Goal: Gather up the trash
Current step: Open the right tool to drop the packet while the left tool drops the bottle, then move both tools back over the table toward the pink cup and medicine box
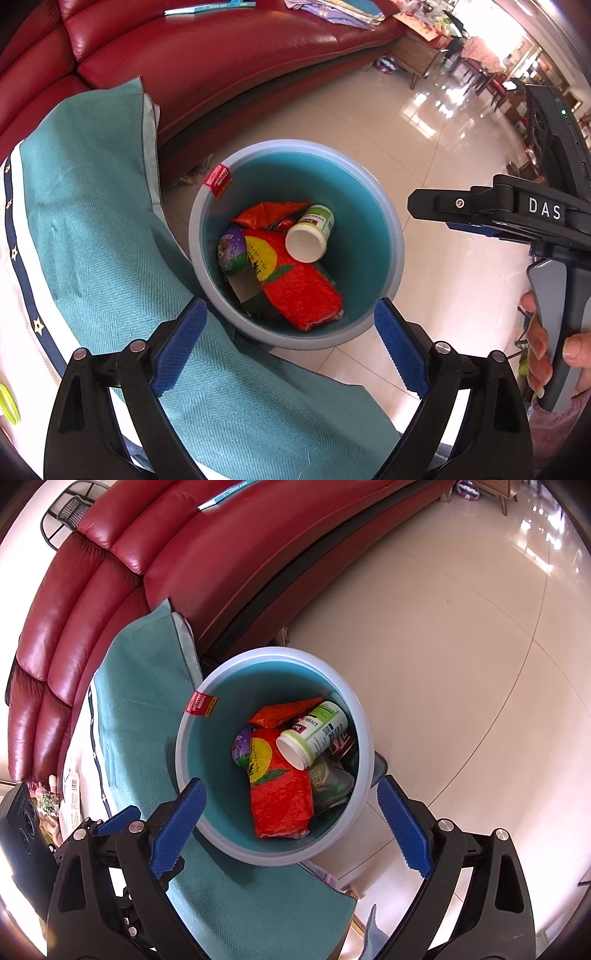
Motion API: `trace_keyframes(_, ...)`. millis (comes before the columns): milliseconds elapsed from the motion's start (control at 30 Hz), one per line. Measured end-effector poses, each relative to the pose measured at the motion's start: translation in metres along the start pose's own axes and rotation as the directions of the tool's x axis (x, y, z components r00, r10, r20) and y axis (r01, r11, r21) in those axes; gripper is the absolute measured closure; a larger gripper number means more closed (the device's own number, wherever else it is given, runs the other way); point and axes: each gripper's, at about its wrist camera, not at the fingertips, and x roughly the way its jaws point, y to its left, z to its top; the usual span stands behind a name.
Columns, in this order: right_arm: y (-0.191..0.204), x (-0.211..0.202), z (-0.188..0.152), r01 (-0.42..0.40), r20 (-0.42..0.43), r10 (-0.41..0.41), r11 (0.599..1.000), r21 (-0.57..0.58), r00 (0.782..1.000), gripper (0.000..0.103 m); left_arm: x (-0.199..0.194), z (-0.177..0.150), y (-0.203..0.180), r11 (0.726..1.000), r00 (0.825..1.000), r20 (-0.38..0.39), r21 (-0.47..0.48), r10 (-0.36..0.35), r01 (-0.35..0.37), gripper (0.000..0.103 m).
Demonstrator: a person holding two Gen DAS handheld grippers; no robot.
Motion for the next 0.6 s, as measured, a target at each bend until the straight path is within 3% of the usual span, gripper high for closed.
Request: trace_keyframes(600,0.047,-0.023,-0.030,0.051,0.012,-0.050,0.995,-0.083,0.999,0.013,-0.044,-0.030,0.025,0.999,0.997,0.081,-0.046,-0.002,0.006,0.011)
